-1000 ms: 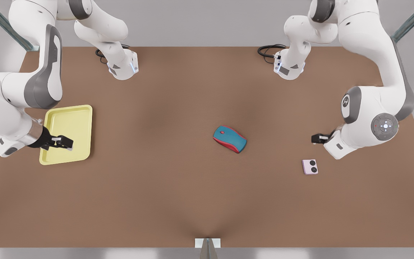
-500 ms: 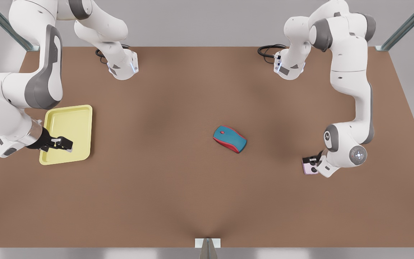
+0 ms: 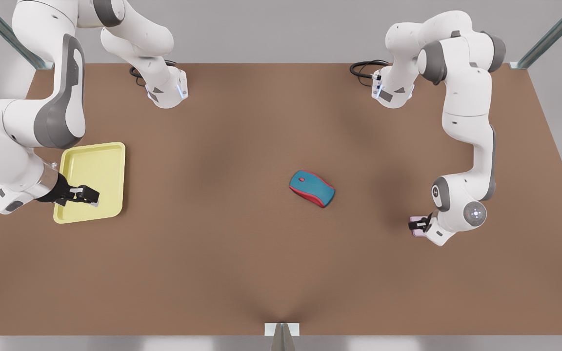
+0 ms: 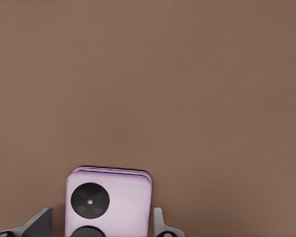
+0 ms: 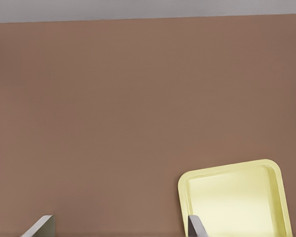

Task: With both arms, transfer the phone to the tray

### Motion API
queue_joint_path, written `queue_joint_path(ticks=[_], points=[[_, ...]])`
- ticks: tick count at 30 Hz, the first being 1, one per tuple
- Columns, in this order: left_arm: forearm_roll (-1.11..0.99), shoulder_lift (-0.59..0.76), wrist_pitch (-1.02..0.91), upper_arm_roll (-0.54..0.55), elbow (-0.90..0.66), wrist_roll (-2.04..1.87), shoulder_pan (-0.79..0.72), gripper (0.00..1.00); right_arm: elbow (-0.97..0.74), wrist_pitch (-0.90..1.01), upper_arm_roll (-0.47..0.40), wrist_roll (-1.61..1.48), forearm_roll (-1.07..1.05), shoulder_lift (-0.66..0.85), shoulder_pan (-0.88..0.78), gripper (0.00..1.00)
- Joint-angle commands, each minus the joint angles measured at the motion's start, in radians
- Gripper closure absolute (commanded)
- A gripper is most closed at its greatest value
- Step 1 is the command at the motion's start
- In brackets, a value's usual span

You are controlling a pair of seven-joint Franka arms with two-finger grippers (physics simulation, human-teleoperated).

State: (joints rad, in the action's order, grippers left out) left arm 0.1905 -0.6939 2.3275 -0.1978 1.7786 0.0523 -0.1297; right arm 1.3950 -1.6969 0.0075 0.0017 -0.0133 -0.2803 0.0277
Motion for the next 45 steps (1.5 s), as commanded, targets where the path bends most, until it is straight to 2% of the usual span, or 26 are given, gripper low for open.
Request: queue_joint_path(ticks=[1, 20, 22, 34, 36, 37, 40, 45], points=[[-0.002, -0.002, 0.018, 0.000, -0.001, -0.002, 0.001, 0.00, -0.001, 0.000, 0.000, 0.000, -0.002, 0.001, 0.000, 0.00], [-0.002, -0.010, 0.003, 0.011, 0.005, -0.003, -0.001, 0.00, 0.001, 0.000, 0.000, -0.005, -0.002, 0.001, 0.000, 0.00], [-0.002, -0.010, 0.003, 0.011, 0.004, -0.003, -0.001, 0.12, -0.001, 0.000, 0.000, -0.005, -0.002, 0.001, 0.000, 0.00], [-0.002, -0.007, 0.001, 0.011, 0.002, -0.005, 0.001, 0.11, 0.001, 0.000, 0.000, -0.003, -0.004, 0.000, 0.000, 0.00], [-0.002, -0.007, 0.003, 0.011, 0.002, -0.006, 0.001, 0.14, 0.001, 0.000, 0.000, -0.008, -0.004, 0.001, 0.001, 0.00], [-0.002, -0.007, 0.001, 0.011, 0.002, -0.008, 0.001, 0.21, 0.001, 0.000, -0.001, -0.008, -0.004, 0.000, 0.001, 0.00], [-0.002, -0.004, 0.000, 0.011, 0.002, -0.014, 0.001, 0.30, 0.001, 0.000, 0.000, -0.009, -0.004, 0.000, 0.001, 0.00], [0.004, 0.013, -0.003, 0.024, -0.004, -0.019, -0.001, 0.30, 0.001, 0.000, -0.001, -0.005, -0.004, 0.000, 0.000, 0.00]])
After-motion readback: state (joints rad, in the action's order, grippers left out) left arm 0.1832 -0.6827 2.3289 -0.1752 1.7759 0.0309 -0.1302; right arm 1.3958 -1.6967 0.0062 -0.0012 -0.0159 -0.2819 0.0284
